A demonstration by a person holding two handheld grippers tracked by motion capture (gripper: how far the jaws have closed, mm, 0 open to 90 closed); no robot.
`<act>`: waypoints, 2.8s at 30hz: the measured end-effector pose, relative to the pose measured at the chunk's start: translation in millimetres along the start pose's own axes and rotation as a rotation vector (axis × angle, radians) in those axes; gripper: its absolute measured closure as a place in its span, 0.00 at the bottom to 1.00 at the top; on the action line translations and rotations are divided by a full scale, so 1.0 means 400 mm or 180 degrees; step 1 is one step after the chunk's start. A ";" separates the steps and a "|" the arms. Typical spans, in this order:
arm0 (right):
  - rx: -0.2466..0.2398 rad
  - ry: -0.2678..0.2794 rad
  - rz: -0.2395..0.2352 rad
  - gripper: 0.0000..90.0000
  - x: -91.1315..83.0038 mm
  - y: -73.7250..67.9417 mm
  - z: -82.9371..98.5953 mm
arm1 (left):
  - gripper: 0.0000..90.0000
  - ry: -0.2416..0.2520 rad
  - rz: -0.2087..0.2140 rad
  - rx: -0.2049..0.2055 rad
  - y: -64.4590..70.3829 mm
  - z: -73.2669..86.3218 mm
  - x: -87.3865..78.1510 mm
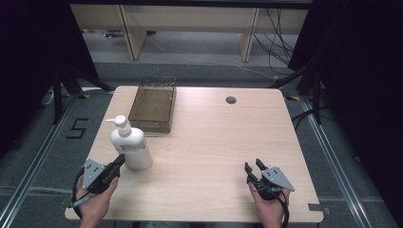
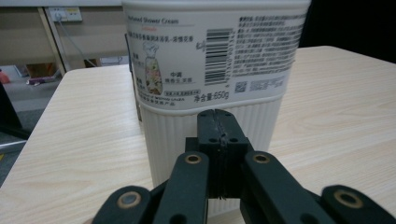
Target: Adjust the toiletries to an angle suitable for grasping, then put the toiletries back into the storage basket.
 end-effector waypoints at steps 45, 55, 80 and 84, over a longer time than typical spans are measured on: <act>0.0051 0.0035 0.0026 0.56 -0.001 0.008 0.001 | 0.50 0.0768 -0.0602 0.0091 0.087 -0.198 0.028; 0.0069 0.0013 -0.0040 0.55 0.003 0.006 0.001 | 0.52 0.0670 -0.0621 0.0071 0.085 -0.226 0.061; -0.0004 0.0021 0.0017 0.54 0.004 0.008 0.001 | 0.65 0.0593 -0.0637 -0.0055 0.076 -0.248 0.076; 0.0026 0.0017 -0.0003 0.54 0.004 0.006 0.001 | 0.66 0.0585 -0.0647 -0.0032 0.077 -0.248 0.077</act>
Point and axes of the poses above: each handheld gripper's, and its own axes: x roughly forward along the jaws, z roughly out of its underside, y roughly to its right, the point moved 2 cm from there along x, roughly forward along the jaws, and after that the axes turned 3 degrees about -x, right-handed, at the moved point
